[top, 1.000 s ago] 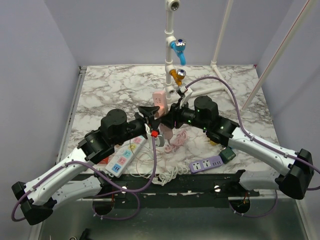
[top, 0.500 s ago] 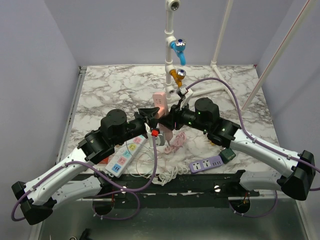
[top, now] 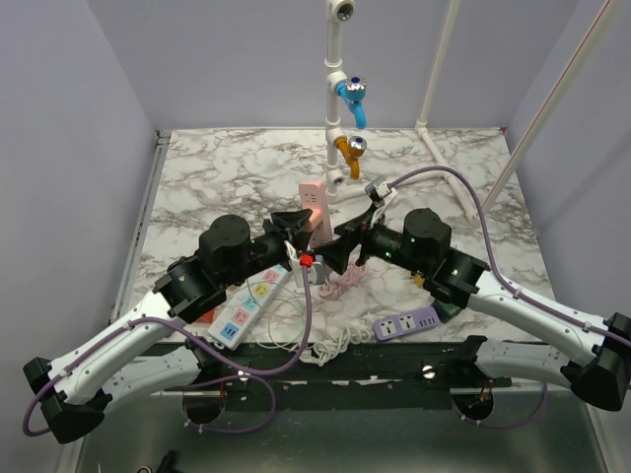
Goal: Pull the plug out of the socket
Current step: Remove the plug from the socket.
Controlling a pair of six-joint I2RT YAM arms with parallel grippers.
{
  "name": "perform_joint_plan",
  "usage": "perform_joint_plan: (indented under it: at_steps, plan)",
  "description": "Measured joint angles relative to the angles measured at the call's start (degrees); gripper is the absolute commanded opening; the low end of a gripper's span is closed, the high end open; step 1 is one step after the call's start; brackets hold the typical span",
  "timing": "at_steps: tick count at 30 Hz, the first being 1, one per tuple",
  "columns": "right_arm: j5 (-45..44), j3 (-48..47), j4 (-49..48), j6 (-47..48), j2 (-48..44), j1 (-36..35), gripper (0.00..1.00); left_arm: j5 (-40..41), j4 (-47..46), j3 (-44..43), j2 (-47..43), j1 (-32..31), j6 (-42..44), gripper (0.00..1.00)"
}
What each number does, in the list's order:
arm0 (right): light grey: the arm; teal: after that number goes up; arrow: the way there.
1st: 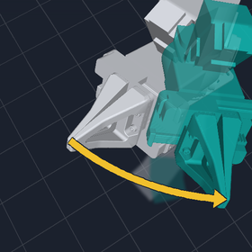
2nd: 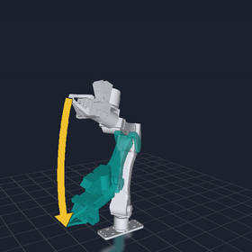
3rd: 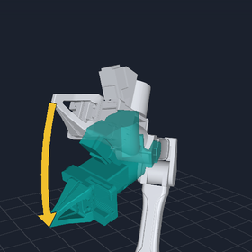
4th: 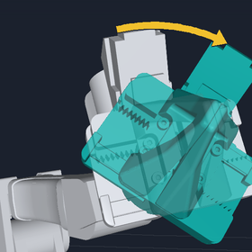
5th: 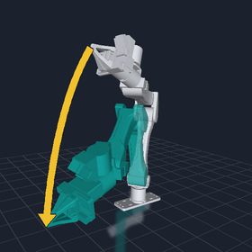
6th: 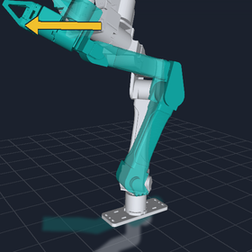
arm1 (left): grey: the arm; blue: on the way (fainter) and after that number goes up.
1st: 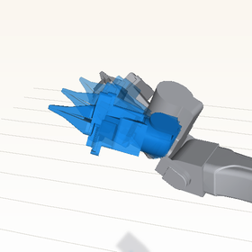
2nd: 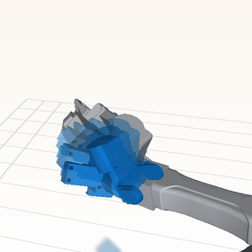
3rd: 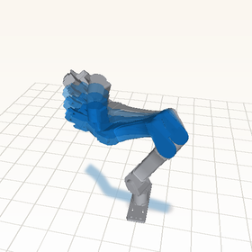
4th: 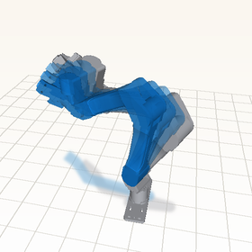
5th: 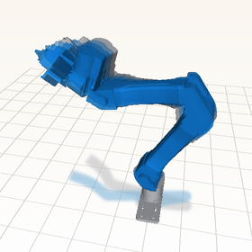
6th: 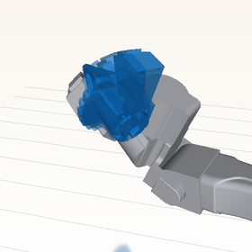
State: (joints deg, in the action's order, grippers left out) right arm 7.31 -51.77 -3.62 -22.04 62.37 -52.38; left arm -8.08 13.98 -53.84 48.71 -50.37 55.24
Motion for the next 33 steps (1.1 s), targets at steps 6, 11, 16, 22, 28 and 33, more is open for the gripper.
perform_joint_plan:
  at_steps: [6, 11, 16, 22, 28, 33]
  plan:
    - [0.0, 3.9, -3.3, -0.6, -0.7, -0.1, 0.98, 0.1, 0.0, 0.0, -0.1, 0.0, -0.2, 0.00]
    - [0.8, 4.5, -7.5, -0.6, 1.5, -0.1, 0.96, 0.1, 0.0, 0.0, -0.4, 0.0, -0.5, 0.00]
    - [1.2, 4.6, -12.7, -0.1, 5.2, -0.1, 0.87, 0.1, 0.2, 0.0, -0.8, 0.0, -1.8, 0.00]
    - [2.6, 4.7, -18.3, 0.8, 8.5, -0.1, 0.69, 0.1, 1.6, -0.3, -1.5, 0.0, -3.7, 0.00]
    - [3.5, 7.3, -24.6, 0.6, 8.4, -0.1, 0.36, 0.1, 2.1, -1.2, -2.3, 0.0, -4.5, 0.00]
    - [4.2, 8.3, -26.4, 0.1, 8.4, -0.1, 0.14, 0.1, 2.1, -1.2, -2.7, 0.0, -5.1, 0.00]
